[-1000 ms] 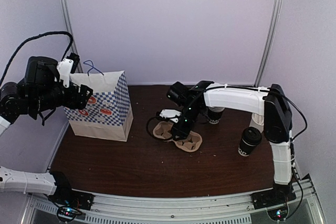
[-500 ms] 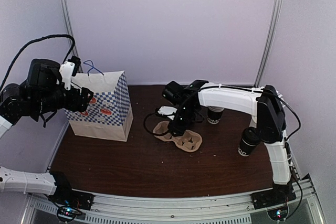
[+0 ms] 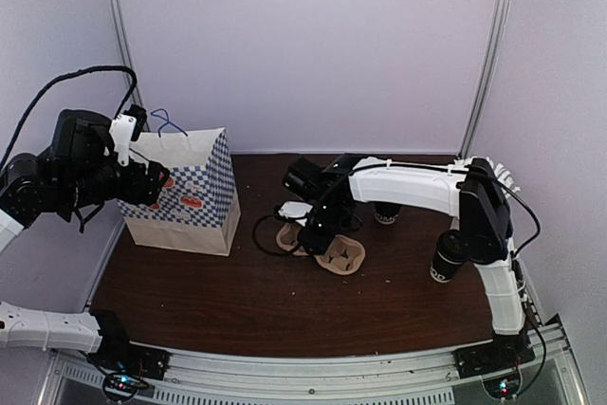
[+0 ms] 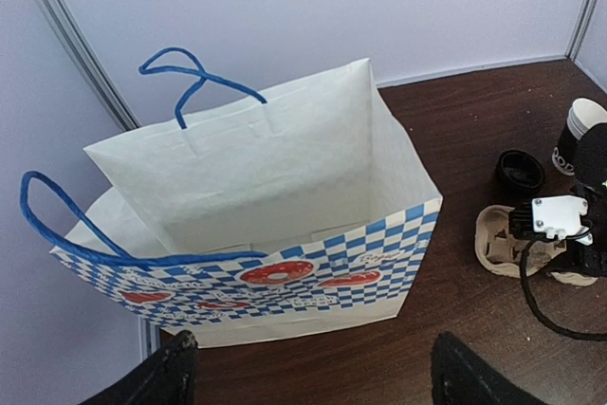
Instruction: Pack the takeout coffee
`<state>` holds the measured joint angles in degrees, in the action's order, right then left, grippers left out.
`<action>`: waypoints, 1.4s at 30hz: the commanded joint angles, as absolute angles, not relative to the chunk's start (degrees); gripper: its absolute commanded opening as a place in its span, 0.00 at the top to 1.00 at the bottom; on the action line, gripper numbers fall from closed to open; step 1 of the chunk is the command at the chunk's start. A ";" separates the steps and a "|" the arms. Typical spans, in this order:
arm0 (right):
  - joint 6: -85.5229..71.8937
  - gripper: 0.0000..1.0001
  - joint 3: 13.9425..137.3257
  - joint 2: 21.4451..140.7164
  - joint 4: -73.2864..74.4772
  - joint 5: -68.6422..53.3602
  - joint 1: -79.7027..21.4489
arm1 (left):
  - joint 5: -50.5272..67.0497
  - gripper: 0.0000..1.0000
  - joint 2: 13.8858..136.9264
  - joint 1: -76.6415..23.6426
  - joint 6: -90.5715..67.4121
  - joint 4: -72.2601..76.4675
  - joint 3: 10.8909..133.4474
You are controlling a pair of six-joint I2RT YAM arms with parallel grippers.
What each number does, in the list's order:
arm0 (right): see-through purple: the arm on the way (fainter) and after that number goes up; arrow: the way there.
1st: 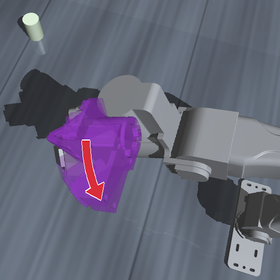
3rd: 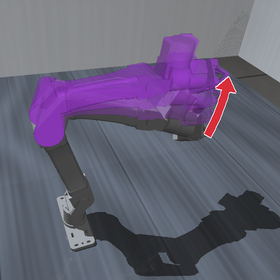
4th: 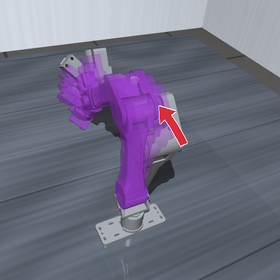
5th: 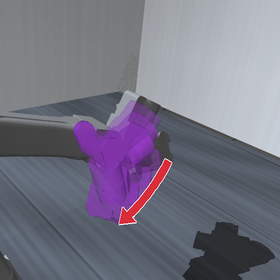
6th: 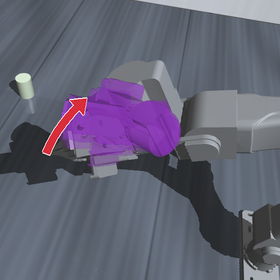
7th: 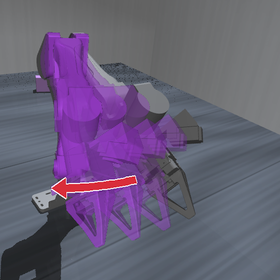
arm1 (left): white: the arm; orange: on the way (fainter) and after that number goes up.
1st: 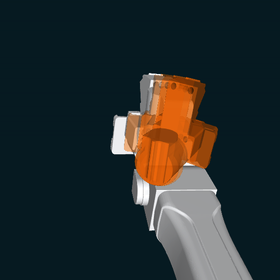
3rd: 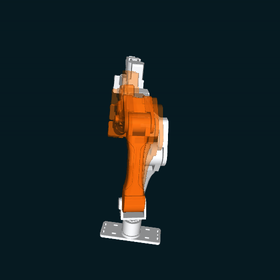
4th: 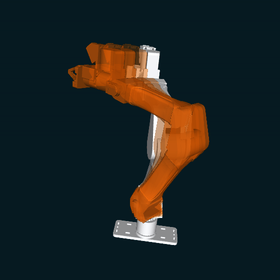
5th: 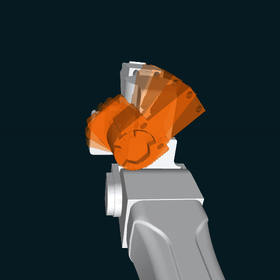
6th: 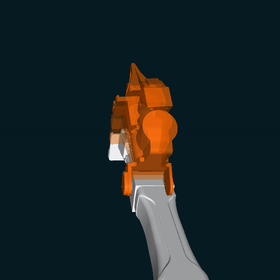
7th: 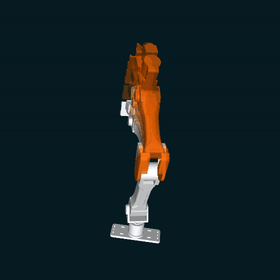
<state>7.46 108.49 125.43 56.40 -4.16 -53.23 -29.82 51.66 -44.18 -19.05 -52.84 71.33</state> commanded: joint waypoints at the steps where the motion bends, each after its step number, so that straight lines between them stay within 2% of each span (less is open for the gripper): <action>1: 5.98 0.58 109.37 126.47 57.40 -1.94 -53.09 | -30.60 0.14 50.67 -43.81 -19.93 -51.71 70.71; 35: 6.24 0.62 112.41 130.99 57.96 -2.78 -50.05 | -29.22 0.14 51.31 -43.85 -20.52 -51.62 70.05; 42: 6.54 0.73 111.65 129.32 58.49 -3.44 -50.09 | -29.62 0.14 51.33 -43.86 -20.35 -51.57 70.06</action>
<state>6.11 111.33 129.86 57.43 -3.92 -50.37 -29.61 51.40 -44.18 -19.90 -52.84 70.32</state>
